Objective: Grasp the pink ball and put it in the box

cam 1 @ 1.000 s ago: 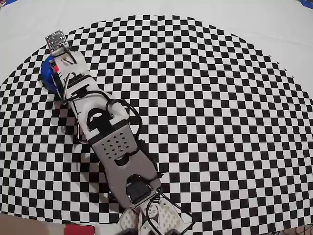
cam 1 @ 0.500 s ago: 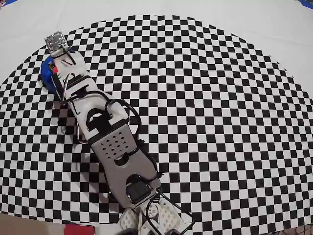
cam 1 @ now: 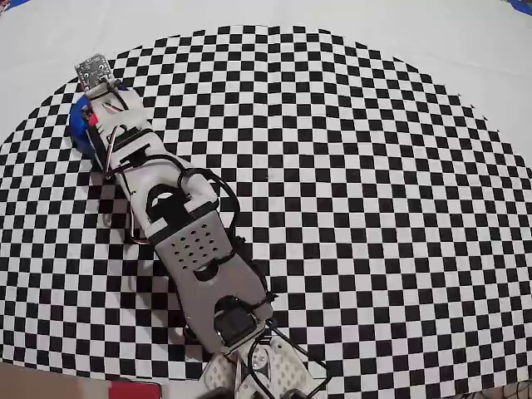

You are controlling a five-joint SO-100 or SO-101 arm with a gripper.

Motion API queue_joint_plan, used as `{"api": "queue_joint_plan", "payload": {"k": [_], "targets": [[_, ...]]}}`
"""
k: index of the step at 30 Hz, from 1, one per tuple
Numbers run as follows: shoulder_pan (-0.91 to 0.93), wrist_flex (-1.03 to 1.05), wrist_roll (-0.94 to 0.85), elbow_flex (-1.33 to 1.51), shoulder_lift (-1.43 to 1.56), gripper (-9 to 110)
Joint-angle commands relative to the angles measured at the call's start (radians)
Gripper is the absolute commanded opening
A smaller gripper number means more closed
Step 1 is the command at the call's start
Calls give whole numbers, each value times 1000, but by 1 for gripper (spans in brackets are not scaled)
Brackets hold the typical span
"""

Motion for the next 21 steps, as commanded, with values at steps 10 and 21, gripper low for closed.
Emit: {"api": "queue_joint_plan", "payload": {"k": [10,21], "targets": [[-5,3,8,-40,12,0],[-2,-2,-3,-34,12,30]]}}
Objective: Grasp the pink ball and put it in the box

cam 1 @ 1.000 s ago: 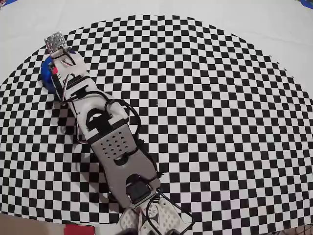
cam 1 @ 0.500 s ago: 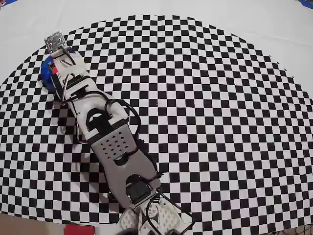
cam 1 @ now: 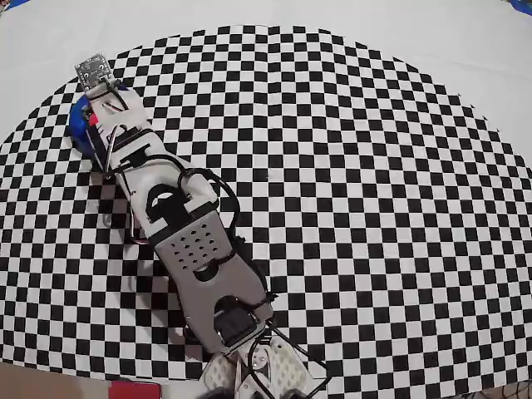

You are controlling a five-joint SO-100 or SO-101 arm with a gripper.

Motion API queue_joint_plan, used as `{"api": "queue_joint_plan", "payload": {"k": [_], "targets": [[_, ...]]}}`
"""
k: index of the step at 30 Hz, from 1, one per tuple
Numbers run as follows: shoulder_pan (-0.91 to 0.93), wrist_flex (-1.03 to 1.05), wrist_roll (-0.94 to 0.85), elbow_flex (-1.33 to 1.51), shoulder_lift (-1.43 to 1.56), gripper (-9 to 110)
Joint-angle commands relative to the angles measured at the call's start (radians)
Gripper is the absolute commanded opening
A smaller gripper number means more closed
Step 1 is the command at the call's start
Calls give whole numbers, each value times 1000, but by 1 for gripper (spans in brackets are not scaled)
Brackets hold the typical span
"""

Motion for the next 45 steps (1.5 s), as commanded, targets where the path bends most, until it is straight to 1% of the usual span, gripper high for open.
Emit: {"api": "queue_joint_plan", "payload": {"k": [1,13,19,23,26,29,33,35,45], "targets": [[-2,-5,-3,-32,12,31],[3,-15,-3,-34,20,31],[25,-15,57,-29,61,31],[51,-15,97,-12,107,28],[71,-20,155,6,144,20],[92,-46,224,44,192,7],[124,-78,330,107,272,0],[143,-81,382,143,319,0],[261,-84,762,341,566,0]]}}
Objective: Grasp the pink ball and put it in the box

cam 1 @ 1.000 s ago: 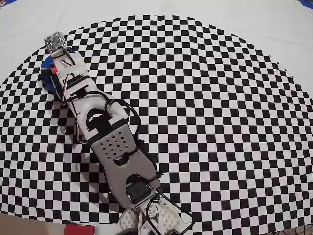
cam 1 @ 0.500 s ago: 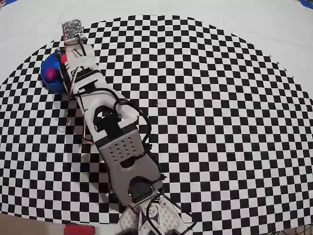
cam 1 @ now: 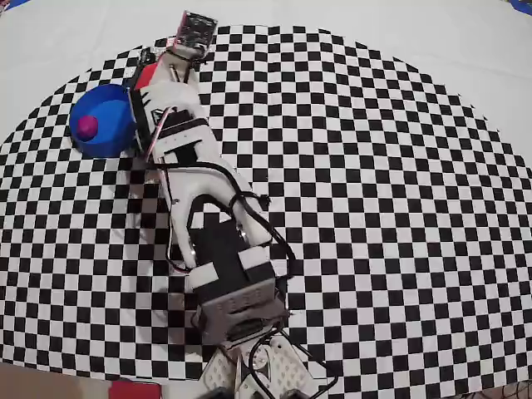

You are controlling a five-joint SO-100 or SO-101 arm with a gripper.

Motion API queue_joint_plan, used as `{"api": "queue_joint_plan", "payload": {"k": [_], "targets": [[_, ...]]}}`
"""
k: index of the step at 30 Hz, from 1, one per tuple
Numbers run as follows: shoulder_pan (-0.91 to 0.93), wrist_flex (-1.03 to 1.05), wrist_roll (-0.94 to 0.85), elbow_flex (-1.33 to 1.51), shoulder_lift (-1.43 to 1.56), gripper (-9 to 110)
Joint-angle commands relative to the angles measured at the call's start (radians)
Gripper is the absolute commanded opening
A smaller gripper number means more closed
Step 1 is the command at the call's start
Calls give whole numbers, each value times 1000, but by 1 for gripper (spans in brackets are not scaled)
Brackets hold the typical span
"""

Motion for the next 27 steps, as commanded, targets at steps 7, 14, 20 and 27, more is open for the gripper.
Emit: {"api": "queue_joint_plan", "payload": {"k": [7,14,20,27], "targets": [[123,-15,313,252,316,0],[224,67,495,525,611,0],[299,161,624,730,827,0],[334,268,723,891,1055,0]]}}
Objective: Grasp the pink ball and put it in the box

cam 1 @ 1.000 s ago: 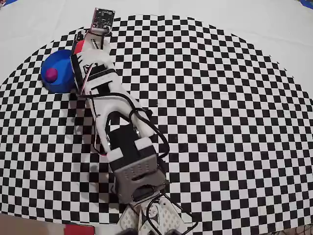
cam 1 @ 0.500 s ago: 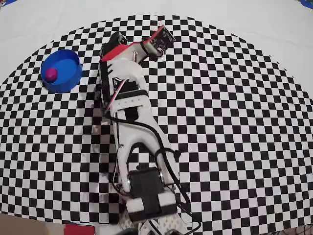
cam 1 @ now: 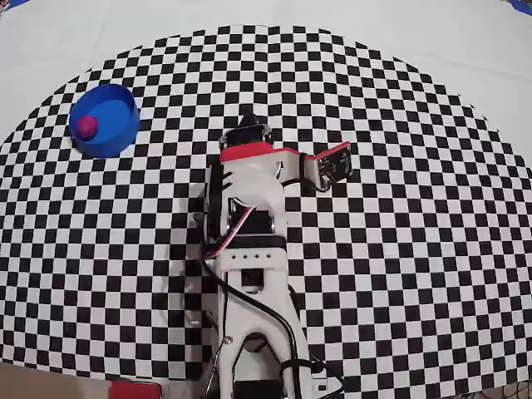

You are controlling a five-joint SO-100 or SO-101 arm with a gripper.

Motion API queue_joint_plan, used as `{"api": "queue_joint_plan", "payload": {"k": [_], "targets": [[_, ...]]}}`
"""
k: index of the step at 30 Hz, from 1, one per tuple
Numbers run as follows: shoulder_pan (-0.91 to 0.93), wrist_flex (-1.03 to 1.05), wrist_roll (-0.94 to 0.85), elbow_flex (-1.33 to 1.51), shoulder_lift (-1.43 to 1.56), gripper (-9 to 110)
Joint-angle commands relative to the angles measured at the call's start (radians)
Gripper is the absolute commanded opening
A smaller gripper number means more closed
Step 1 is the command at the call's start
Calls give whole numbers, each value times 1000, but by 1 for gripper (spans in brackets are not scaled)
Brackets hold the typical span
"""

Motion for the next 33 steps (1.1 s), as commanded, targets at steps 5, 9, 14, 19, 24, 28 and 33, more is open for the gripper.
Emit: {"api": "queue_joint_plan", "payload": {"k": [5,9,14,19,24,28,33], "targets": [[32,66,35,175,244,0],[28,126,64,265,347,0],[21,210,91,350,462,0],[26,324,123,373,546,0],[12,431,166,376,617,0],[12,523,190,376,657,0],[12,577,207,376,696,0]]}}
